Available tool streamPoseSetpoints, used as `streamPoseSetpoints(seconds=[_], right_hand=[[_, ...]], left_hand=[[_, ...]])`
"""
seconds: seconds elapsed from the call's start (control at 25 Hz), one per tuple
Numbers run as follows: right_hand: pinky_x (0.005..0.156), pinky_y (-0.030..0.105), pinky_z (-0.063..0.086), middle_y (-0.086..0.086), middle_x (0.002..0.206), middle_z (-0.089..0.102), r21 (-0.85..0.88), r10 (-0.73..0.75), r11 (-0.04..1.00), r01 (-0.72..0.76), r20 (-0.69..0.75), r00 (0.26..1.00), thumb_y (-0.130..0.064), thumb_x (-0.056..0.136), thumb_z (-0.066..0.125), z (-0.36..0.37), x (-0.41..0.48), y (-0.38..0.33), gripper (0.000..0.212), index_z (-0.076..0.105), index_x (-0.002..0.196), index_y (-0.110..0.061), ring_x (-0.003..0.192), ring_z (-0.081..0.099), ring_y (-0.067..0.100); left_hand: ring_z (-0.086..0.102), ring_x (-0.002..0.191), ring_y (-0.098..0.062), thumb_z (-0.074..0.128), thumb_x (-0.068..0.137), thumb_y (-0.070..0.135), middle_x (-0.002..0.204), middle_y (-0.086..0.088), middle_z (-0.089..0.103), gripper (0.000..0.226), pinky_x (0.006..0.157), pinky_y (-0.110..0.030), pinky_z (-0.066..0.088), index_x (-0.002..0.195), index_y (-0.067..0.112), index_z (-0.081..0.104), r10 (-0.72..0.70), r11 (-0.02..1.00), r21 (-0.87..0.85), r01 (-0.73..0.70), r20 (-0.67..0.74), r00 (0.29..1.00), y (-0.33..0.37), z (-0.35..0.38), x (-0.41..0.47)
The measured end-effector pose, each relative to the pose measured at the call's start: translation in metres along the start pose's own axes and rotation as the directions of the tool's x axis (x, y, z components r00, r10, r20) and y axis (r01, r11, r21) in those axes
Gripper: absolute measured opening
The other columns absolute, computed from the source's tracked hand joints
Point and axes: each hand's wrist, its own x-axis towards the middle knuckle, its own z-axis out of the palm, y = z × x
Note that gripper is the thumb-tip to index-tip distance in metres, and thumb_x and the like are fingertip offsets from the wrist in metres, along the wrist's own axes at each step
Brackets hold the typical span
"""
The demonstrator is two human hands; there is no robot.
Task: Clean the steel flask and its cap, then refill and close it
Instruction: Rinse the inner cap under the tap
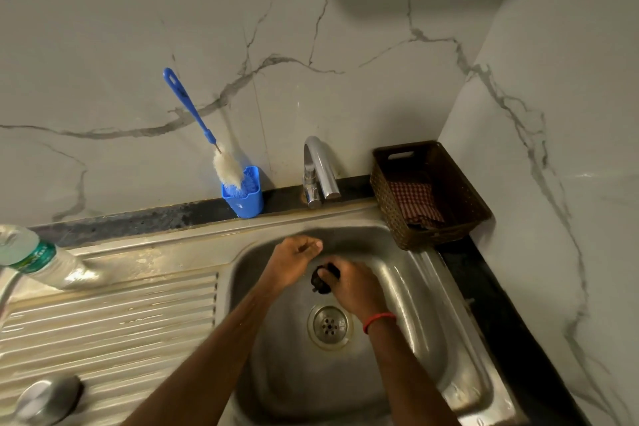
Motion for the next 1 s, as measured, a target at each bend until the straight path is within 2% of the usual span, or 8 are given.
streamPoseSetpoints(seconds=[0.2, 0.32, 0.44, 0.52, 0.68, 0.84, 0.92, 1.0], right_hand=[[0.079, 0.033, 0.058, -0.009, 0.105, 0.071, 0.258, -0.054, 0.964, 0.060, -0.028, 0.998, -0.047, 0.095, 0.060, -0.036, -0.006, -0.025, 0.024, 0.065, 0.114, -0.033, 0.096, 0.067, 0.009], [0.076, 0.028, 0.059, -0.009, 0.104, 0.069, 0.453, -0.039, 0.887, 0.092, -0.125, 0.991, -0.034, 0.096, 0.064, -0.043, -0.023, -0.039, 0.018, 0.066, 0.112, -0.027, 0.096, 0.066, 0.008], [0.065, 0.021, 0.059, 0.000, 0.109, 0.067, 0.614, -0.013, 0.786, 0.076, -0.106, 0.994, -0.023, 0.097, 0.064, -0.049, -0.043, -0.051, 0.020, 0.063, 0.116, -0.017, 0.091, 0.068, 0.009], [0.068, 0.024, 0.060, 0.001, 0.111, 0.066, 0.638, -0.070, 0.767, 0.066, -0.018, 0.997, -0.023, 0.094, 0.068, -0.051, -0.054, -0.050, 0.028, 0.060, 0.120, -0.019, 0.092, 0.069, 0.012], [0.082, 0.012, 0.049, -0.015, 0.115, 0.061, 0.475, -0.179, 0.867, 0.150, 0.016, 0.984, -0.024, 0.077, 0.085, -0.054, -0.073, -0.045, 0.058, 0.052, 0.124, -0.034, 0.106, 0.060, 0.001], [0.100, 0.032, 0.052, -0.010, 0.131, 0.055, 0.314, -0.270, 0.907, 0.279, -0.075, 0.960, -0.033, 0.073, 0.086, -0.048, -0.081, -0.050, 0.072, 0.051, 0.135, -0.032, 0.121, 0.054, 0.008], [0.098, 0.029, 0.053, -0.012, 0.125, 0.059, 0.364, -0.252, 0.890, 0.275, -0.110, 0.961, -0.031, 0.074, 0.086, -0.050, -0.087, -0.054, 0.064, 0.055, 0.130, -0.032, 0.117, 0.057, 0.004], [0.089, 0.016, 0.052, -0.017, 0.115, 0.063, 0.450, -0.220, 0.856, 0.255, -0.129, 0.967, -0.022, 0.074, 0.087, -0.055, -0.095, -0.058, 0.057, 0.056, 0.119, -0.037, 0.109, 0.059, -0.006]], left_hand=[[0.070, 0.095, -0.016, 0.050, 0.105, 0.039, 0.098, -0.001, 0.074, 0.021, 0.090, -0.042, 0.058, 0.097, 0.032, 0.068, 0.014, 0.999, -0.034, -0.014, 0.011, 1.000, 0.018, -0.005, -0.036], [0.070, 0.092, -0.022, 0.046, 0.106, 0.041, 0.105, -0.007, 0.074, 0.021, 0.074, -0.034, 0.055, 0.105, 0.032, 0.065, -0.016, 0.976, -0.216, 0.017, 0.006, 1.000, 0.033, -0.006, -0.065], [0.069, 0.083, -0.027, 0.052, 0.104, 0.035, 0.099, -0.011, 0.075, 0.025, 0.072, -0.032, 0.054, 0.117, 0.019, 0.067, 0.002, 0.928, -0.373, 0.001, 0.008, 1.000, 0.038, -0.007, -0.088], [0.064, 0.072, -0.022, 0.053, 0.104, 0.032, 0.088, -0.011, 0.073, 0.026, 0.066, -0.028, 0.054, 0.116, 0.013, 0.067, 0.034, 0.923, -0.383, -0.035, -0.011, 0.999, 0.035, -0.007, -0.097], [0.066, 0.067, -0.019, 0.055, 0.101, 0.040, 0.084, -0.013, 0.074, 0.028, 0.063, -0.028, 0.055, 0.110, 0.018, 0.069, 0.077, 0.963, -0.253, -0.097, -0.089, 0.993, 0.031, -0.008, -0.112], [0.070, 0.070, -0.010, 0.060, 0.098, 0.043, 0.089, -0.003, 0.076, 0.025, 0.063, -0.022, 0.055, 0.106, 0.022, 0.070, 0.159, 0.978, -0.123, -0.172, -0.102, 0.982, 0.032, -0.008, -0.125], [0.070, 0.072, -0.007, 0.052, 0.104, 0.039, 0.092, -0.004, 0.075, 0.028, 0.063, -0.021, 0.056, 0.110, 0.018, 0.070, 0.117, 0.965, -0.219, -0.144, -0.132, 0.984, 0.035, -0.008, -0.135], [0.069, 0.074, -0.011, 0.046, 0.107, 0.034, 0.092, -0.004, 0.076, 0.030, 0.068, -0.027, 0.056, 0.112, 0.017, 0.071, 0.055, 0.932, -0.348, -0.102, -0.144, 0.988, 0.035, -0.011, -0.142]])
